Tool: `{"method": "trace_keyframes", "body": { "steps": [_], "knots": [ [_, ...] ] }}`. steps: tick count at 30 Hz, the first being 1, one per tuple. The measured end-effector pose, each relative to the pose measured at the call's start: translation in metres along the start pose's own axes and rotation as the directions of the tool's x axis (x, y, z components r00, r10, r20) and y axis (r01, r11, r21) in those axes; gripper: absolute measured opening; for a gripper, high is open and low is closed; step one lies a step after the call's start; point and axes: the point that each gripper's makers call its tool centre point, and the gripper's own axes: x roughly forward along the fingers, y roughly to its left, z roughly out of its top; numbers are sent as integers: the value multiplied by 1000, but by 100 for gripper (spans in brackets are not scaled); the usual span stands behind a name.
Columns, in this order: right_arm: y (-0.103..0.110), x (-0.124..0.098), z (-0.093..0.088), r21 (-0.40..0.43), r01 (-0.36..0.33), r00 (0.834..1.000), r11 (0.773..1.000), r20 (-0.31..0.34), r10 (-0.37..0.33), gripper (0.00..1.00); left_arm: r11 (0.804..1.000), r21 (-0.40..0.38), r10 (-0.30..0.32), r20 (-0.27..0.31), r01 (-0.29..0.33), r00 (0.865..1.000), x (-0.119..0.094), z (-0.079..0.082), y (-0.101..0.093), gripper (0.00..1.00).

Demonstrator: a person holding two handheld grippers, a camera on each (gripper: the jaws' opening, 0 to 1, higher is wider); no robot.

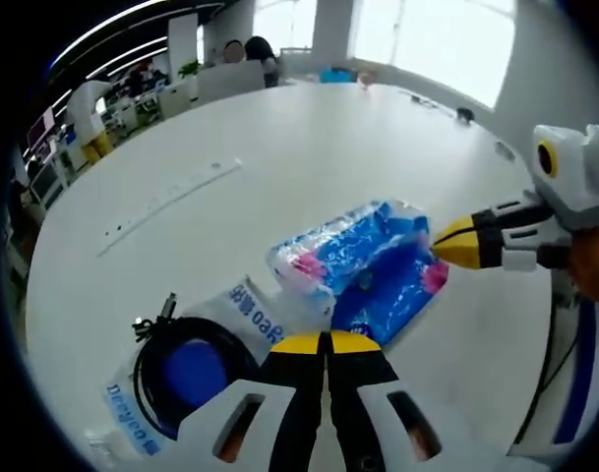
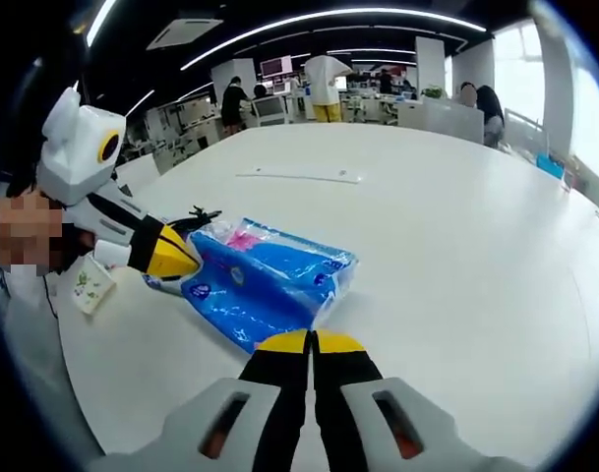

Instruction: Arrange the tabletop items into an orderly group along one side of the table until the central work area is clear of visible clutter.

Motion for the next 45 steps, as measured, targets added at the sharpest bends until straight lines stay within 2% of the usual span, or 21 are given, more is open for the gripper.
{"method": "trace_keyframes", "body": {
  "steps": [15,19,45],
  "knots": [
    [-8,5,-3,-1,1,1000,1000,-19,-1,0,999,-41,-6,-27,5,1000,11,-3,-1,0],
    [-7,8,-4,1,-6,1000,1000,-22,6,0,998,-57,-4,-48,2,999,14,-8,1,0],
    [-12,17,-13,15,-9,999,1000,-40,9,0,996,-92,-4,-72,-3,997,21,-12,-1,0]
  ]
}}
